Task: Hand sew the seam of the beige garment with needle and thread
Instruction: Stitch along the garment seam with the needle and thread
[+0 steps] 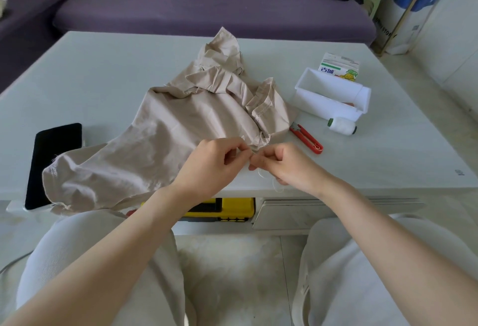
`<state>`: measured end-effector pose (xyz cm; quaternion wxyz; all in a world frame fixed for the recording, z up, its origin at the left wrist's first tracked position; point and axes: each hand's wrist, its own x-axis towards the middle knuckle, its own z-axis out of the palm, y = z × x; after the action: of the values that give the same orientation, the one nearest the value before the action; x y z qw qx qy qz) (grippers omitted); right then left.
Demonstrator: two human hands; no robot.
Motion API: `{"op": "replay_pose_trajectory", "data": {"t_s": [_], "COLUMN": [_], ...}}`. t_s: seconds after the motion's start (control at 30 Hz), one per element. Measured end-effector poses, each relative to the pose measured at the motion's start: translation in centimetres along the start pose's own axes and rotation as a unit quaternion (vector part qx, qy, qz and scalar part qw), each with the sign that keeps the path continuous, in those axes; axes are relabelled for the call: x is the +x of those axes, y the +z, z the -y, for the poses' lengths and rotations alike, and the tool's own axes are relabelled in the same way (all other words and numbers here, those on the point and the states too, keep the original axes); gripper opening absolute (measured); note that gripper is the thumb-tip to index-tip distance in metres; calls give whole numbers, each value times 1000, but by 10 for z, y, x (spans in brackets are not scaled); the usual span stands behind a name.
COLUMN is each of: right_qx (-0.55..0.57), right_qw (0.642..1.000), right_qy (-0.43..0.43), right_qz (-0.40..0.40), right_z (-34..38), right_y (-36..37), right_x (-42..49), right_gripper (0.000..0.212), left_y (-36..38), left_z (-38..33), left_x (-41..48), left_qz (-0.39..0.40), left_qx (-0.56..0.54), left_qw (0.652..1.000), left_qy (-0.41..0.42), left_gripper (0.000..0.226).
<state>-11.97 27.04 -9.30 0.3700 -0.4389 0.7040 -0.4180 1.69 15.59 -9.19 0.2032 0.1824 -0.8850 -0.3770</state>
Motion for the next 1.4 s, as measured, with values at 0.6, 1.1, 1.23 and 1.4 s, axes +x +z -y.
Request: {"op": "replay_pose_trajectory", "data": {"t_s": [0.6, 1.1, 1.23, 1.4], "right_qx": [-51, -39, -61, -102], "right_qw": [965, 976, 975, 973], "right_qy": [83, -18, -17, -6], "right_qz": [-242, -216, -212, -207], "right_z": [-18, -14, -18, -19], "right_y": [-12, -4, -1, 2], "right_x": [12, 4, 7, 12], "right_gripper": [31, 5, 15, 40], "left_y": [-7, 13, 10, 3], "left_z": [-15, 0, -1, 10], "left_x": [-7, -9, -7, 5], "left_qz": [-52, 245, 177, -76], "left_qx": [-155, 62, 48, 108], "left_qw": [986, 966, 981, 988], "left_qy": [43, 56, 66, 76], "left_gripper": [13, 11, 16, 16]}}
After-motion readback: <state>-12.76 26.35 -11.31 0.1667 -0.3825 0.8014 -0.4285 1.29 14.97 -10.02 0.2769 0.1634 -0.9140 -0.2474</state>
